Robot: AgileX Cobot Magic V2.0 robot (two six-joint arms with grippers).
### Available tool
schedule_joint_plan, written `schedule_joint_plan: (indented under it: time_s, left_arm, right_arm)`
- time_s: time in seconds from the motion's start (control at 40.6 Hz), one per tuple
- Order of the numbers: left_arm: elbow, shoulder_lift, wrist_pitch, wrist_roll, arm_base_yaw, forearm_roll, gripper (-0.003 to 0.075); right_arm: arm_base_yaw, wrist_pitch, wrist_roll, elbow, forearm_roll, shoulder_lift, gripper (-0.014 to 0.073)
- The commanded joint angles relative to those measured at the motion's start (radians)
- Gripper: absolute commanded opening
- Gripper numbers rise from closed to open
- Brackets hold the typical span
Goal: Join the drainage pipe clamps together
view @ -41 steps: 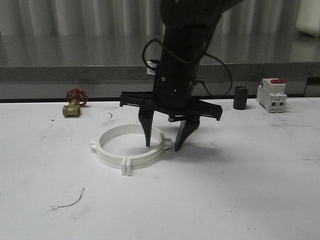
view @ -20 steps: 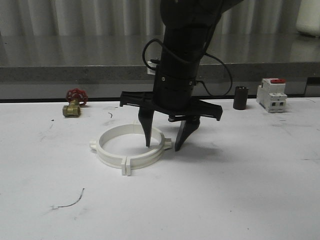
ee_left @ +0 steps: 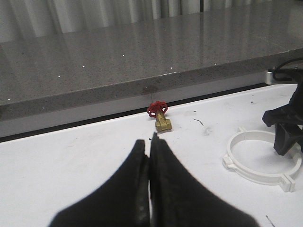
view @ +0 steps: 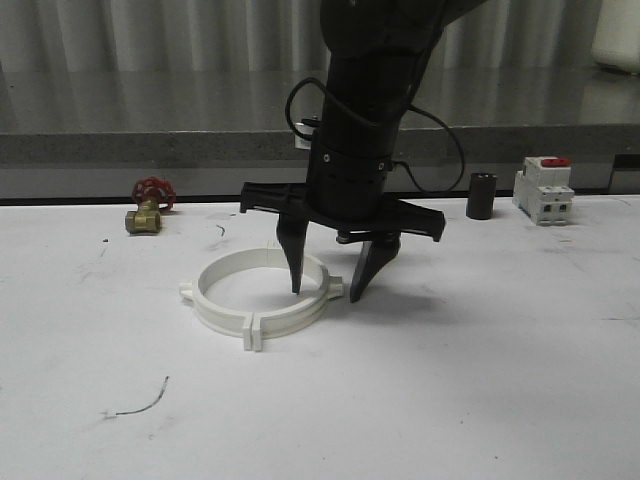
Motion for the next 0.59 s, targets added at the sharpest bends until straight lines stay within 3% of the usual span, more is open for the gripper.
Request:
schedule_joint_plan:
  time_s: [0.0,0.419,0.567]
  left_arm:
    - [-0.029,0.009,-0.079,0.001,0.002,0.007,-0.0020]
    - [-0.029,0.009,-0.079,0.001,0.002,0.007,-0.0020]
    - [-0.029,0.009,-0.079,0.001,0.002,0.007,-0.0020]
  right_arm:
    - [-0.002,-0.017,0.001,-0.027,-0.030,-0.088,0.0435]
    - [-0.002,0.027,-0.048,-0.027,-0.035,-0.211,0.0423]
    - [-0.002,0.054,-0.064,-0.027,-0.027,-0.250,0.0245]
